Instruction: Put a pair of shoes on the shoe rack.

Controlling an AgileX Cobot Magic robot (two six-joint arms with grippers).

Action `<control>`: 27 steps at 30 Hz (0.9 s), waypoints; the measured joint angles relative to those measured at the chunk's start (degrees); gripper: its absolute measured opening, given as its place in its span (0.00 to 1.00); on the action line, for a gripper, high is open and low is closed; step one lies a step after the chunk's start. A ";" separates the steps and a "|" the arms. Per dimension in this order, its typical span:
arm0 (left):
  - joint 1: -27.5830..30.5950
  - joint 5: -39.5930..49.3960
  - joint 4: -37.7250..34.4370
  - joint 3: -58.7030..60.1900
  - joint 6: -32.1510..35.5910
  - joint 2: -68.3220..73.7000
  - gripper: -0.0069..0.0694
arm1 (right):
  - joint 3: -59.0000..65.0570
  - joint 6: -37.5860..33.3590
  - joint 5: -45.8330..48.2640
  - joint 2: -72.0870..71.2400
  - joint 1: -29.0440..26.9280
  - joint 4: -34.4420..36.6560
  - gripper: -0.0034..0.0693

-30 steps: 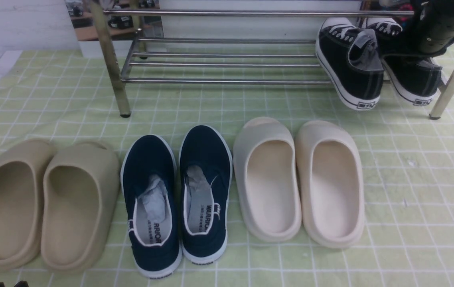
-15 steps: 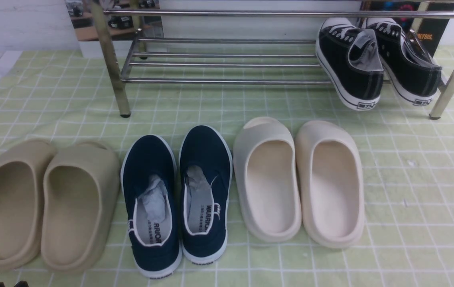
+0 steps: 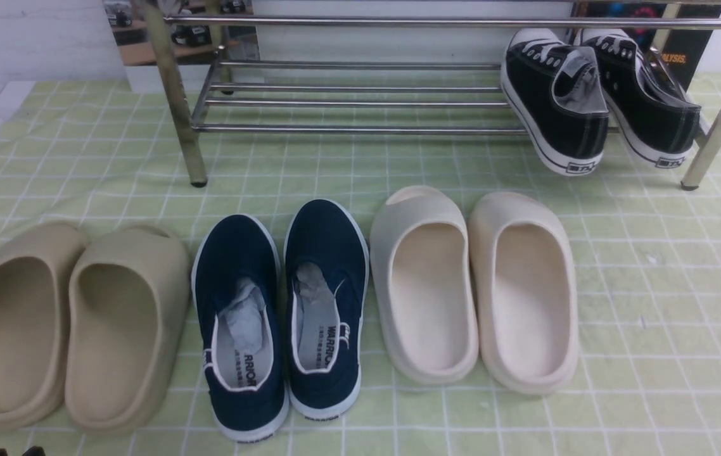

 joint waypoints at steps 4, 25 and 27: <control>0.00 0.00 0.00 0.00 0.00 0.00 0.40 | 21.70 0.70 -11.71 -13.33 0.00 0.00 0.04; 0.00 0.00 0.00 0.00 0.02 0.00 0.40 | 50.55 1.73 -35.63 -31.60 0.00 -4.08 0.05; 0.00 0.00 0.00 0.00 0.02 0.00 0.40 | 50.55 1.73 -34.70 -32.28 0.00 -4.08 0.05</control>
